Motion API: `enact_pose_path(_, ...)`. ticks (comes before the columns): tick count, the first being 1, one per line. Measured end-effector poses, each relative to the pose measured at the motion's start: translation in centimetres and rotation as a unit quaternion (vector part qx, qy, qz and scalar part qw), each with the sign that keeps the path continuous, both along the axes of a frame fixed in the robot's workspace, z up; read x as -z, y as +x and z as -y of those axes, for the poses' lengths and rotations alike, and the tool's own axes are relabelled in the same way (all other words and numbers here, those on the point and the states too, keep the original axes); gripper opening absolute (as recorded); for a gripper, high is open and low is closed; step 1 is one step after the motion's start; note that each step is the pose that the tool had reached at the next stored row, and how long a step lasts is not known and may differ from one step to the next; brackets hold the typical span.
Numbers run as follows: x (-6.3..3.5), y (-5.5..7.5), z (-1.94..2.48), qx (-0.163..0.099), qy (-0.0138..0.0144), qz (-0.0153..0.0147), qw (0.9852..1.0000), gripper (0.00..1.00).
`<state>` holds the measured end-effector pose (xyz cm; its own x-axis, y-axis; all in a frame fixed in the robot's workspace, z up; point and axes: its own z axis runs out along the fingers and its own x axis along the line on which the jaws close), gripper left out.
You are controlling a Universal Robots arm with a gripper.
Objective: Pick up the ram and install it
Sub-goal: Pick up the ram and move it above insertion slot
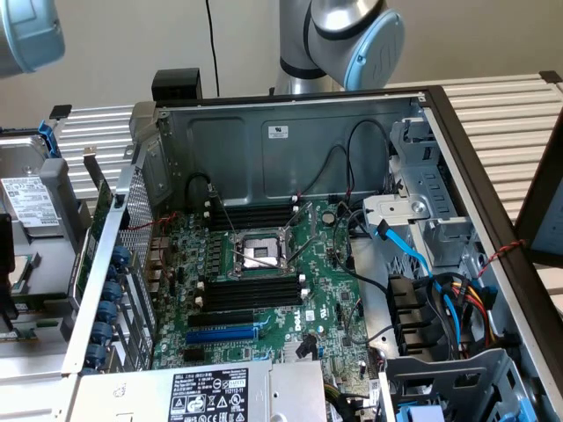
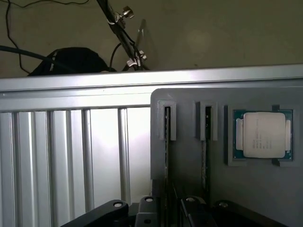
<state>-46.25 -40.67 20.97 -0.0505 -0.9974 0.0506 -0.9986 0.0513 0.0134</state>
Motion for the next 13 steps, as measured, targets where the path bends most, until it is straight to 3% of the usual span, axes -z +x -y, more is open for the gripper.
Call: enact_pose_path(13,0.19,0.01,0.00,0.000,0.0001,0.0002,1.0000,0.24)
